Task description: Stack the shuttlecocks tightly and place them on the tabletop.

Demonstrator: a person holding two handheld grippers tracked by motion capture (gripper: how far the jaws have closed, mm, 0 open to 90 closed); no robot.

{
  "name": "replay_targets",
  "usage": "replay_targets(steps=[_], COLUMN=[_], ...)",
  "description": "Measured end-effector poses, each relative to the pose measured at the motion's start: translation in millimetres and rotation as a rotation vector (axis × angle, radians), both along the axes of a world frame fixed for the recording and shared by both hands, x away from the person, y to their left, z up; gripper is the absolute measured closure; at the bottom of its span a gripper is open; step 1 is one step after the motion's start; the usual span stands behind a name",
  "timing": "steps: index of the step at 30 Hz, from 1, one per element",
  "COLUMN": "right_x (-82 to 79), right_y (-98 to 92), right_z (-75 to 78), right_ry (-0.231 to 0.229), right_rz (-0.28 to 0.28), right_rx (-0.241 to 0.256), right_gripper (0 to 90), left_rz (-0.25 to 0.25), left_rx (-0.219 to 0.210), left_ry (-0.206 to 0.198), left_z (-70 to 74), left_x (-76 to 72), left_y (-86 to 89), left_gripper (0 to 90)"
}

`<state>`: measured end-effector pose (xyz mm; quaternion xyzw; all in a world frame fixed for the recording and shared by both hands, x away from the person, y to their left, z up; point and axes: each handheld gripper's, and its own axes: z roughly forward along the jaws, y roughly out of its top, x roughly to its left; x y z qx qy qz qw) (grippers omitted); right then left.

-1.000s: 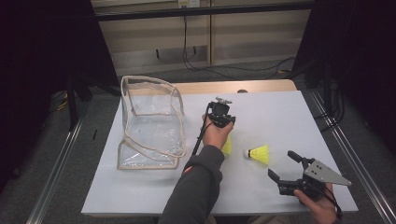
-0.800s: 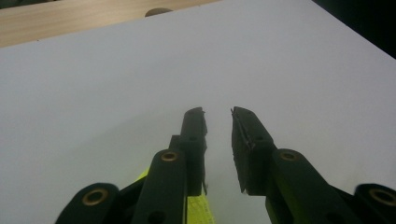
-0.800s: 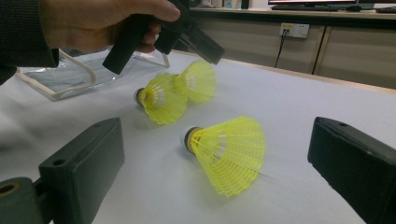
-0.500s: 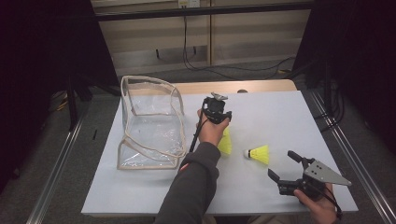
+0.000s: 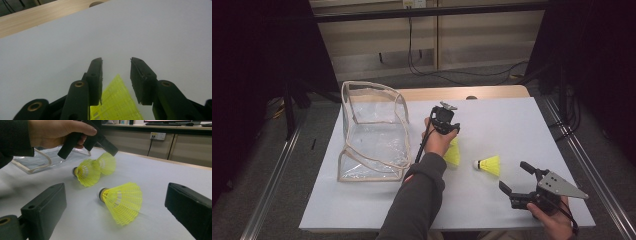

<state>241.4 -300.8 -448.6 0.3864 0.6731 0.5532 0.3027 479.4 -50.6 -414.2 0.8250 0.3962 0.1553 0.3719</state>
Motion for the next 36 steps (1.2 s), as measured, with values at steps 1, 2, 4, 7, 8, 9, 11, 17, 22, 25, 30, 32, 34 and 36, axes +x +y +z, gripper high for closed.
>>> replay_targets(steps=[1,2,4,7,8,9,11,17,22,25,30,32,34,36], right_x=[0.0,0.0,-0.1,0.1,0.1,0.0,-0.3,0.0,0.1,0.0,0.1,0.0,0.0,-0.1], right_y=[0.0,0.0,-0.1,-0.6,-0.6,-0.6,-0.3,-0.5,0.0,0.0,-0.6,-0.6,-0.4,-0.2], right_z=[0.0,0.0,0.0,-0.1,-0.1,0.1,0.1,-0.2,-0.1,-0.1,0.0,0.0,0.1,0.2], right_ry=[0.000,0.000,0.000,0.000,0.000,0.000,0.001,0.001,-0.001,0.000,-0.001,0.000,0.000,0.001], right_rz=[0.000,0.001,0.000,-0.002,-0.002,-0.003,-0.002,-0.002,0.000,0.000,-0.002,-0.002,-0.002,-0.001], right_rx=[-0.001,0.000,-0.001,-0.003,-0.003,-0.003,-0.001,-0.003,-0.001,0.000,-0.003,-0.002,-0.001,-0.001], right_gripper=[3.2,3.2,3.2,3.2,3.2,3.2,3.1,3.2,3.2,3.2,3.2,3.2,3.2,3.2], left_rz=[0.005,0.005,0.009,0.025,0.037,0.040,0.051,0.091,0.117,0.119,0.113,0.116,0.121,0.129], left_rx=[0.010,0.015,0.023,0.027,0.033,0.031,0.033,0.026,0.024,0.019,0.013,0.004,-0.009,-0.016], left_ry=[0.000,-0.001,-0.004,-0.011,-0.013,-0.010,0.003,0.018,0.036,0.048,0.062,0.067,0.077,0.084], left_z=[-0.6,-0.8,-0.7,-0.7,-0.7,-0.8,-1.1,2.3,3.5,2.7,4.3,5.3,5.6,5.2], left_x=[0.2,0.3,0.4,0.8,0.8,1.3,2.5,4.8,6.5,6.9,5.5,4.7,4.4,4.7], left_y=[0.0,0.2,0.0,0.1,0.3,0.9,2.9,10.9,15.8,16.6,15.7,14.7,13.8,13.5], left_gripper=[64.2,64.9,66.8,71.4,73.7,75.5,77.1,84.2,88.5,89.7,90.0,90.0,90.0,90.0])
